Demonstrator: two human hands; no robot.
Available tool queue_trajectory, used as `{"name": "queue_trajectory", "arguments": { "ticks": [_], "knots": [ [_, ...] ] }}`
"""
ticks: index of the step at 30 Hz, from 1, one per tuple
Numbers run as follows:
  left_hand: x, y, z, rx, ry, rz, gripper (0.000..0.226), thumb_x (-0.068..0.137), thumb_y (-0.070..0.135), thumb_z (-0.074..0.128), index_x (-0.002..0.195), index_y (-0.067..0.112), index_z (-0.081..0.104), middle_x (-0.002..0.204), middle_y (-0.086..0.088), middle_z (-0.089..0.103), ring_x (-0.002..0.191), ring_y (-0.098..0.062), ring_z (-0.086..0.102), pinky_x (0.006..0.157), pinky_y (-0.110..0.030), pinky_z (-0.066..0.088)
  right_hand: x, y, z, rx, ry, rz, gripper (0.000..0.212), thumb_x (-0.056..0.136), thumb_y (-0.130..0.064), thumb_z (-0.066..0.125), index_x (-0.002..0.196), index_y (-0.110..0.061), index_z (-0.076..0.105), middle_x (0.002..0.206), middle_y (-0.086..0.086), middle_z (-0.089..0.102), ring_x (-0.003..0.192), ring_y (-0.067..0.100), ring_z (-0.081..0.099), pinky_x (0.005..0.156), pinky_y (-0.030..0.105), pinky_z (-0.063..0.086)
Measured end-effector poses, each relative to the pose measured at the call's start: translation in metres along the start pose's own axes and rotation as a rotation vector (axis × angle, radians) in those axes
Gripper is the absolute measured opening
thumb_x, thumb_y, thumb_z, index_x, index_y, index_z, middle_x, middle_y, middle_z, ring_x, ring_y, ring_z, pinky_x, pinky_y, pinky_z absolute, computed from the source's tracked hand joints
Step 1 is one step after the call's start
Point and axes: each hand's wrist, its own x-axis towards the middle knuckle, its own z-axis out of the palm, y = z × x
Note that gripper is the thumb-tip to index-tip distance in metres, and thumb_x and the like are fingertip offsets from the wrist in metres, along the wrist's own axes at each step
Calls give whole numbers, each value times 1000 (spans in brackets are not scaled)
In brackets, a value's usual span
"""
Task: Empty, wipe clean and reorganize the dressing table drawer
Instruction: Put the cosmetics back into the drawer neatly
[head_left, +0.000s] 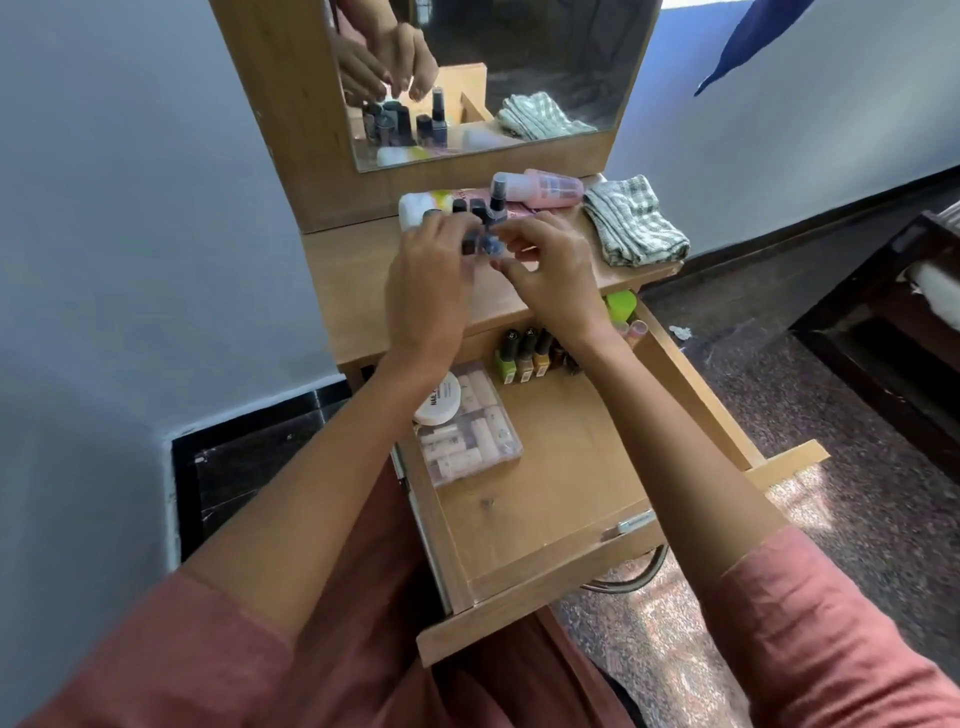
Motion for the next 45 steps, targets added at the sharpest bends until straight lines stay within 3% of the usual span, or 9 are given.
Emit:
{"name": "queue_trajectory", "arguments": {
  "ticks": [7,13,16,20,23,30,33,39,45],
  "knots": [
    [7,-24,-8,9,-66,-83,44,84,8,61,127,10,52,122,-9,54,113,-24,49,88,-29,42,15,-11,19,-66,-109,18,38,77,-4,66,115,-5,61,108,15,61,98,24,57,89,31,47],
    [8,-26,-10,-70,-108,-90,39,83,6,61,122,8,55,120,-12,59,108,-25,55,85,-31,44,18,-12,23,-41,-109,2,28,75,2,65,102,1,63,101,16,65,94,22,59,77,10,39],
    [9,-25,-10,-117,-108,-108,34,83,7,62,116,9,58,114,-11,63,102,-25,59,82,-35,49,17,-13,21,-19,-113,-4,26,74,4,65,99,2,63,98,16,66,91,21,60,77,14,42],
    [11,-20,-10,-142,-126,-129,30,82,7,62,112,8,60,110,-11,64,98,-25,61,82,-36,49,13,-8,16,-34,-111,1,30,73,2,66,104,0,64,102,13,67,91,15,59,75,2,39],
    [8,-12,-11,-130,-172,-102,31,83,7,60,114,6,61,114,-14,62,103,-26,58,85,-30,44,9,-6,7,-40,-121,-5,30,73,0,67,103,-2,65,101,11,68,93,17,62,77,5,42],
    [-3,9,-9,-215,-207,-69,27,80,10,66,107,6,66,106,-14,64,94,-23,61,85,-37,50,-7,-8,-30,-78,-145,21,32,75,1,68,107,-1,66,103,15,68,88,8,54,72,-5,37],
    [-10,15,-2,-246,-239,-70,27,78,11,68,105,6,66,104,-12,64,91,-22,61,83,-37,51,-15,-4,-42,-109,-174,50,29,74,2,67,104,-1,67,99,14,69,85,12,56,71,2,38],
    [-29,22,26,-277,-321,-104,21,78,10,68,98,4,65,97,-12,64,87,-24,60,78,-39,51,-32,24,-48,-161,-191,129,30,73,3,69,102,-2,68,101,18,65,91,28,60,85,31,49],
    [-44,23,60,-217,-433,-185,26,79,12,67,104,5,63,104,-13,61,95,-27,60,82,-39,49,-46,55,-40,-207,-237,187,32,70,9,67,100,0,68,101,17,62,88,22,57,75,9,36]
  ]
}}
